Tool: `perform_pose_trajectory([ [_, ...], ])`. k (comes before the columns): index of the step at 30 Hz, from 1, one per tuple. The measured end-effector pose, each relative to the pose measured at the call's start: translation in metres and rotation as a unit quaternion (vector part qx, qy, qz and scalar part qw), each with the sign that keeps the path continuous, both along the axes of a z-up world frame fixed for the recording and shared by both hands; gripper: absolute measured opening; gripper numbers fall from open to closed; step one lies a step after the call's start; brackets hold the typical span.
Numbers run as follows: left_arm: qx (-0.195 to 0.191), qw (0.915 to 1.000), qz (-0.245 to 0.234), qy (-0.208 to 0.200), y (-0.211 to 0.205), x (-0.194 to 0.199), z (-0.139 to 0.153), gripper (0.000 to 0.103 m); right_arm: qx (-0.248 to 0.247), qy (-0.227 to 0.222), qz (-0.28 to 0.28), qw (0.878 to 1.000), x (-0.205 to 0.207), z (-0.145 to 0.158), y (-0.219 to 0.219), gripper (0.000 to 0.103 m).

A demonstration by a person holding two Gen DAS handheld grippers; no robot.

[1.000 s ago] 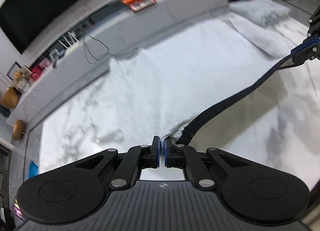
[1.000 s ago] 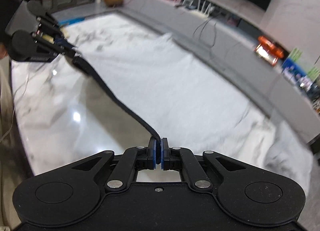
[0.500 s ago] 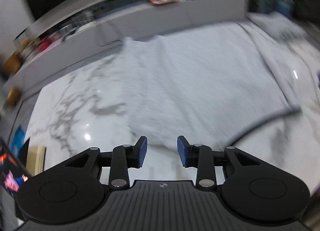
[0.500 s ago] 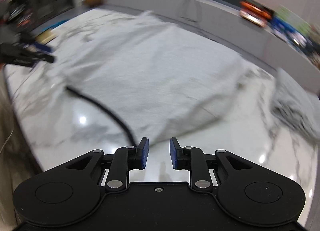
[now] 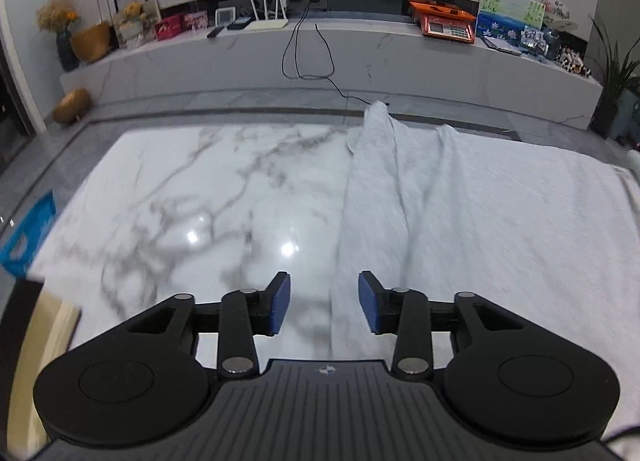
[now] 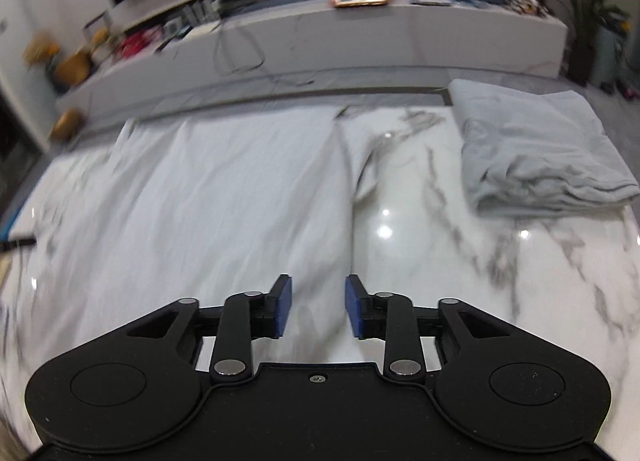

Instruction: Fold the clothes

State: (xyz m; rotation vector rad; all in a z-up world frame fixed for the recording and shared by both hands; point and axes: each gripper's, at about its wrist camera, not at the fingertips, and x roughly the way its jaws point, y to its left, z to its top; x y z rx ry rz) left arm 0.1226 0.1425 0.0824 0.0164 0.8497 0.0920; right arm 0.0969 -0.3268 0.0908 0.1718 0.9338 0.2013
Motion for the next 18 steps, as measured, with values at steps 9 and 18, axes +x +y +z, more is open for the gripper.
perform_pose_trajectory([
  [9, -0.04, 0.9991, 0.002, -0.018, 0.007, 0.079, -0.019, 0.044, 0.06, 0.014, -0.1, 0.993, 0.112, -0.024, -0.016, 0.038],
  [18, -0.067, 0.9976, -0.016, -0.002, 0.003, 0.112, -0.053, 0.044, 0.057, 0.051, -0.108, 0.991, 0.151, -0.064, -0.009, 0.037],
])
